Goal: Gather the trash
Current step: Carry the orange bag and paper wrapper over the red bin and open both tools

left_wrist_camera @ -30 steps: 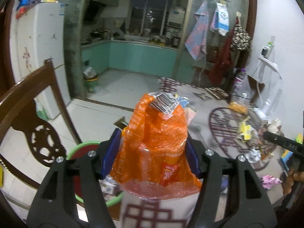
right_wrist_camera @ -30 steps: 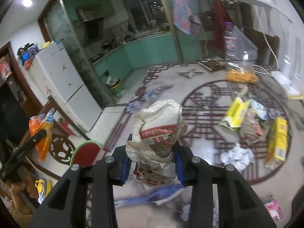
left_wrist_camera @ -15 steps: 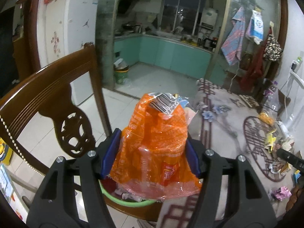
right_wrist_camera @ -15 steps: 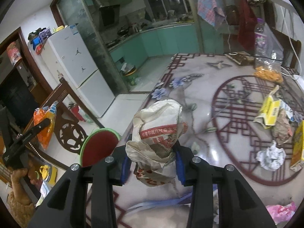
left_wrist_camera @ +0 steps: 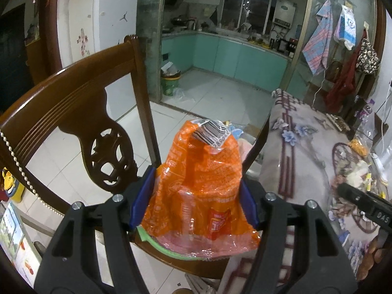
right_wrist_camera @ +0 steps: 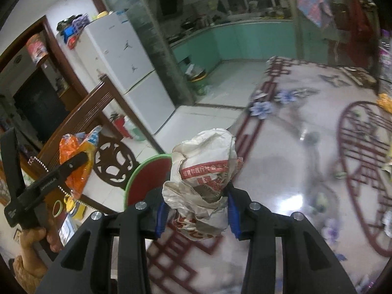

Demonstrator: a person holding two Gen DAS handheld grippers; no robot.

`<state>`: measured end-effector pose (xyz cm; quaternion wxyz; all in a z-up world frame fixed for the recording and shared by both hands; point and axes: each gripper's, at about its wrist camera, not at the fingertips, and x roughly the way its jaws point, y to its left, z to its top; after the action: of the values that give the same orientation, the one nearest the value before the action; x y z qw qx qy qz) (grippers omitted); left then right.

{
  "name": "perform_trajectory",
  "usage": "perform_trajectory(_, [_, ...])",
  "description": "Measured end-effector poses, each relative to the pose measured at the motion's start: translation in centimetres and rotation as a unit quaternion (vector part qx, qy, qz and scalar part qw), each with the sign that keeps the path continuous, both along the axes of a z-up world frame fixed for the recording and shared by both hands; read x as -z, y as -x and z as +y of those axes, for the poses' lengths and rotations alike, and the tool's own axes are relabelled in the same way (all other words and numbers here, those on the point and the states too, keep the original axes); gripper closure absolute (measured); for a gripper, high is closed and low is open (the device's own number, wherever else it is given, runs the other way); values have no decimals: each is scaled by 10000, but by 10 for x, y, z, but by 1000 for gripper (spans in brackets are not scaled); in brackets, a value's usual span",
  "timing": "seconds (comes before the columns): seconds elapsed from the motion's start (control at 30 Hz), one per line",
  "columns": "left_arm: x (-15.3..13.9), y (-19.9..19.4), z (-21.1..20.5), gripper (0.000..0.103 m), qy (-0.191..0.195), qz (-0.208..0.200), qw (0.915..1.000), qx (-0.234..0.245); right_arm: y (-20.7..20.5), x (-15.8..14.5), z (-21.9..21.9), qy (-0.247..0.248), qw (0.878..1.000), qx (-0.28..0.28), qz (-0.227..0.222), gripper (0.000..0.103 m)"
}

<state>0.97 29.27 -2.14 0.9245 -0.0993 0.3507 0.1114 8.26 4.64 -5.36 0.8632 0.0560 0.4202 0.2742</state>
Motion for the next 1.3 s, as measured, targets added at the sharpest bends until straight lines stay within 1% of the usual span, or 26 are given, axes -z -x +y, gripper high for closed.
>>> perform_trajectory(0.1, [4, -5, 6, 41, -43, 46, 9999, -121, -7, 8, 20, 30, 9998, -179, 54, 63])
perform_trajectory(0.13, [7, -9, 12, 42, 33, 119, 9997, -207, -10, 10, 28, 70, 9996, -239, 93, 63])
perform_trajectory(0.2, [12, -13, 24, 42, 465, 197, 9985, -219, -16, 13, 38, 66, 9991, -380, 191, 63])
perform_trajectory(0.23, [14, -16, 28, 42, 576, 237, 9978, -213, -18, 14, 43, 88, 9987, -451, 215, 63])
perform_trajectory(0.33, [19, -26, 37, 42, 488, 426, 9976, -244, -24, 19, 60, 291, 9975, -621, 197, 63])
perform_trajectory(0.4, [22, -29, 45, 42, 635, 440, 9965, -321, -27, 23, 72, 367, 9963, -750, 225, 63])
perform_trajectory(0.43, [23, -30, 48, 42, 649, 435, 9963, -357, -28, 26, 77, 378, 9957, -808, 247, 63])
perform_trajectory(0.63, [34, -35, 51, 42, 352, 553, 9968, -460, -33, 42, 109, 557, 9914, -1140, 324, 63])
perform_trajectory(0.87, [36, -36, 52, 42, 116, 630, 9967, -499, -37, 60, 125, 649, 9888, -1257, 475, 63])
perform_trajectory(1.03, [37, -35, 57, 42, 166, 632, 9963, -555, -36, 67, 130, 723, 9878, -1277, 529, 63])
perform_trajectory(1.23, [36, -37, 52, 42, 180, 620, 9967, -483, -36, 74, 137, 806, 9867, -1297, 560, 63])
perform_trajectory(1.27, [37, -37, 52, 42, 185, 619, 9968, -478, -36, 75, 138, 819, 9864, -1309, 562, 62])
perform_trajectory(1.3, [37, -38, 52, 41, 199, 626, 9967, -469, -36, 75, 140, 827, 9863, -1314, 561, 57])
